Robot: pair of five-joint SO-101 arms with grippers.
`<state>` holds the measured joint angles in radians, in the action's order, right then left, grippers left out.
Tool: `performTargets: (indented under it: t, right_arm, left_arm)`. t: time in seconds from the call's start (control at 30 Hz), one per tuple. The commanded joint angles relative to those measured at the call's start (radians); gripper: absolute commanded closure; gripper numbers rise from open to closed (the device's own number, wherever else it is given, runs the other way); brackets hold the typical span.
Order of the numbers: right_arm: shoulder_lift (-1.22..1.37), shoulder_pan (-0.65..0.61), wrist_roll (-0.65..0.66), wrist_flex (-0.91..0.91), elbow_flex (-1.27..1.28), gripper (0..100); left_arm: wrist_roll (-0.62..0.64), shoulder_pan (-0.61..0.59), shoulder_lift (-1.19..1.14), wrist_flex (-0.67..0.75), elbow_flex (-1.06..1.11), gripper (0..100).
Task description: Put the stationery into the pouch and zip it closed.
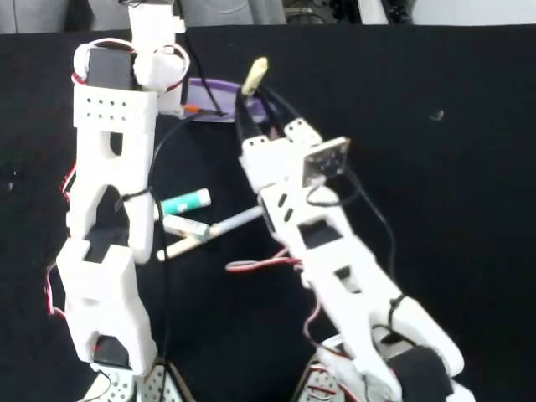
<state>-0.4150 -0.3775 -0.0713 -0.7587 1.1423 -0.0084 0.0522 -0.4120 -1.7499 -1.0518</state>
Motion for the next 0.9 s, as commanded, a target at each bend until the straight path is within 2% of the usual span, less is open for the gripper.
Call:
performTargets:
  t: [0.0,0.07,0.2,0.27,0.47,0.73,0.87]
  right_arm:
    - [0.007,0.008,0.057,-0.006,-0.031,97.9]
    - [0.005,-0.015,0.112,-0.012,-0.015,91.7]
    - [0.004,-0.069,0.164,-0.012,0.008,71.8]
    - [0.004,-0.092,0.204,-0.009,0.015,67.9]
    - [0.004,-0.112,0.299,-0.009,0.018,74.7]
    - [0.004,-0.094,0.301,0.003,-0.013,75.5]
    - [-0.044,-0.078,0.301,0.158,-0.113,75.5]
  left_arm:
    - [0.002,-0.028,0.008,0.021,-0.036,97]
    - [0.002,-0.028,0.008,0.023,-0.036,97]
    - [0.002,-0.027,0.005,0.035,-0.035,97]
    - [0.002,-0.028,0.005,0.035,-0.035,97]
    - [0.002,-0.028,0.005,0.035,-0.035,97]
    - [-0.002,-0.028,0.006,0.031,-0.035,97]
    - [-0.002,-0.027,0.011,0.029,-0.035,97]
